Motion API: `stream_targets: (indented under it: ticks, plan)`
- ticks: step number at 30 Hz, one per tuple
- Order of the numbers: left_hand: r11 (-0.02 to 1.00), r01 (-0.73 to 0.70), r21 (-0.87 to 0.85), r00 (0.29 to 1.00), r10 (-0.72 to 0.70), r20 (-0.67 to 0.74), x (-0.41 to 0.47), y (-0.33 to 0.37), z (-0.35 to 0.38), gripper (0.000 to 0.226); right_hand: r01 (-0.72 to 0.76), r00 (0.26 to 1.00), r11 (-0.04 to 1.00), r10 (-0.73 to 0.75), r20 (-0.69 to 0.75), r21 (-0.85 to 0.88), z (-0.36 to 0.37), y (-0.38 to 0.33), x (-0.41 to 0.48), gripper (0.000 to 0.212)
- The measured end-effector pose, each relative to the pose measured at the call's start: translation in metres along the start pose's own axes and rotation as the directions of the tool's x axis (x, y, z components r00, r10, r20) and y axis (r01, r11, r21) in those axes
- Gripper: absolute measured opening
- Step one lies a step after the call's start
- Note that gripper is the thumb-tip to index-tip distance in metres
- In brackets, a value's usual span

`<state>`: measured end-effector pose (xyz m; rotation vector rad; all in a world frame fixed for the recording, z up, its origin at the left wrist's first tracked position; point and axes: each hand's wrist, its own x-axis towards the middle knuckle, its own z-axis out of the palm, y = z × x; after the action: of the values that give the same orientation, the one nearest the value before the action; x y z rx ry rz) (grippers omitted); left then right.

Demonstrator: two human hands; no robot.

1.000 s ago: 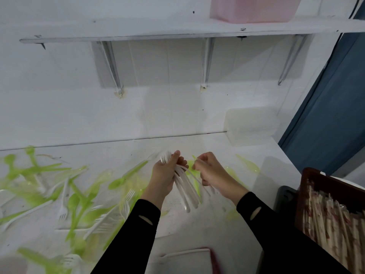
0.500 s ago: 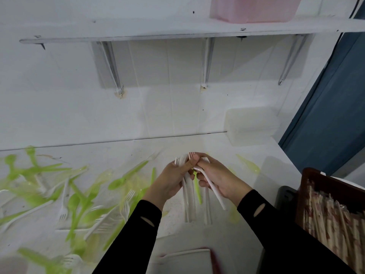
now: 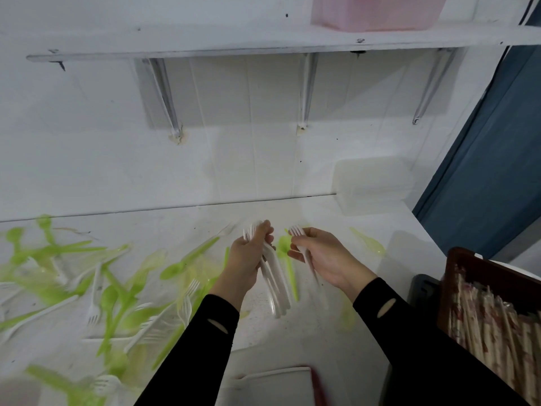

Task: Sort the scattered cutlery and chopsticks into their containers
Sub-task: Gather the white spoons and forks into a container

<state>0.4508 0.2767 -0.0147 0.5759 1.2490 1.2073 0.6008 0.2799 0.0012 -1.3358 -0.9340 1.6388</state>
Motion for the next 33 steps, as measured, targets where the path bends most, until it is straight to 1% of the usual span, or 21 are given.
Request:
stream_targets:
  ticks: [3, 4, 7, 8, 9, 11, 13, 14, 16, 18, 19, 21, 24, 26, 28, 30, 33]
  plan:
    - [0.997, 0.001, -0.079, 0.998, 0.004, 0.062, -0.003, 0.0, 0.001, 0.028, 0.03, 0.998, 0.997, -0.026, 0.049, -0.07, -0.002, 0.002, 0.0, 0.017]
    - [0.998, 0.005, -0.062, 0.997, 0.0, 0.077, -0.004, 0.001, 0.001, 0.03, 0.031, 0.997, 0.998, -0.028, 0.066, -0.048, -0.002, 0.002, 0.0, 0.019]
    - [0.994, -0.044, 0.095, 0.989, 0.03, 0.145, -0.007, 0.001, 0.002, 0.04, 0.015, 0.998, 0.997, -0.02, 0.064, 0.081, -0.002, 0.003, 0.0, 0.04]
    - [0.989, -0.062, 0.133, 0.983, 0.038, 0.178, -0.008, 0.001, 0.002, 0.04, 0.012, 0.998, 0.996, -0.017, 0.061, 0.089, -0.002, 0.002, -0.001, 0.041]
    - [0.986, -0.06, 0.152, 0.978, 0.028, 0.204, -0.008, 0.001, 0.002, 0.04, 0.024, 0.997, 0.997, -0.029, 0.071, 0.073, -0.002, 0.002, -0.003, 0.037]
    - [0.986, -0.037, 0.165, 0.977, 0.001, 0.213, -0.007, 0.0, 0.003, 0.045, 0.066, 0.994, 0.998, -0.067, 0.084, 0.025, -0.001, 0.003, -0.006, 0.026]
    - [0.987, -0.017, 0.16, 0.984, -0.012, 0.178, -0.004, -0.002, 0.001, 0.052, 0.093, 0.993, 0.996, -0.093, 0.076, -0.005, 0.003, 0.005, -0.007, 0.029]
    - [0.989, -0.011, 0.147, 0.989, -0.011, 0.148, -0.002, -0.003, 0.0, 0.051, 0.106, 0.991, 0.993, -0.102, 0.085, -0.05, 0.005, 0.006, -0.008, 0.029]
    - [0.991, -0.01, 0.134, 0.997, 0.0, 0.074, 0.001, -0.004, -0.003, 0.044, 0.123, 0.985, 0.969, -0.093, 0.146, -0.214, 0.009, 0.008, -0.009, 0.027]
    - [0.993, -0.035, 0.111, 0.999, 0.032, 0.026, 0.005, -0.004, -0.005, 0.039, 0.101, 0.972, 0.945, -0.027, 0.234, -0.312, 0.012, 0.009, -0.01, 0.028]
    - [0.995, -0.048, 0.084, 0.999, 0.047, 0.012, 0.006, -0.004, -0.005, 0.036, 0.096, 0.96, 0.941, -0.001, 0.281, -0.325, 0.013, 0.01, -0.012, 0.031]
    - [0.999, -0.054, -0.004, 0.999, 0.054, 0.002, 0.007, -0.002, -0.004, 0.031, 0.129, 0.926, 0.935, 0.005, 0.377, -0.331, 0.015, 0.012, -0.015, 0.042]
    - [0.992, -0.039, -0.122, 0.999, 0.041, 0.009, 0.003, 0.0, -0.001, 0.03, 0.225, 0.888, 0.914, -0.049, 0.458, -0.338, 0.019, 0.017, -0.019, 0.06]
    - [0.993, -0.042, -0.107, 0.999, 0.039, -0.026, 0.002, 0.0, 0.0, 0.037, 0.287, 0.888, 0.886, -0.104, 0.448, -0.363, 0.021, 0.02, -0.019, 0.064]
    - [0.998, -0.049, -0.047, 0.995, 0.045, -0.086, 0.001, 0.001, 0.001, 0.044, 0.343, 0.895, 0.846, -0.164, 0.415, -0.407, 0.022, 0.024, -0.017, 0.066]
    - [0.999, -0.043, 0.002, 0.991, 0.043, -0.127, 0.001, 0.001, 0.001, 0.048, 0.369, 0.9, 0.823, -0.2, 0.388, -0.432, 0.023, 0.026, -0.015, 0.067]
    - [0.998, -0.012, 0.065, 0.991, 0.021, -0.13, 0.003, 0.001, -0.001, 0.058, 0.385, 0.908, 0.802, -0.241, 0.343, -0.456, 0.024, 0.03, -0.015, 0.063]
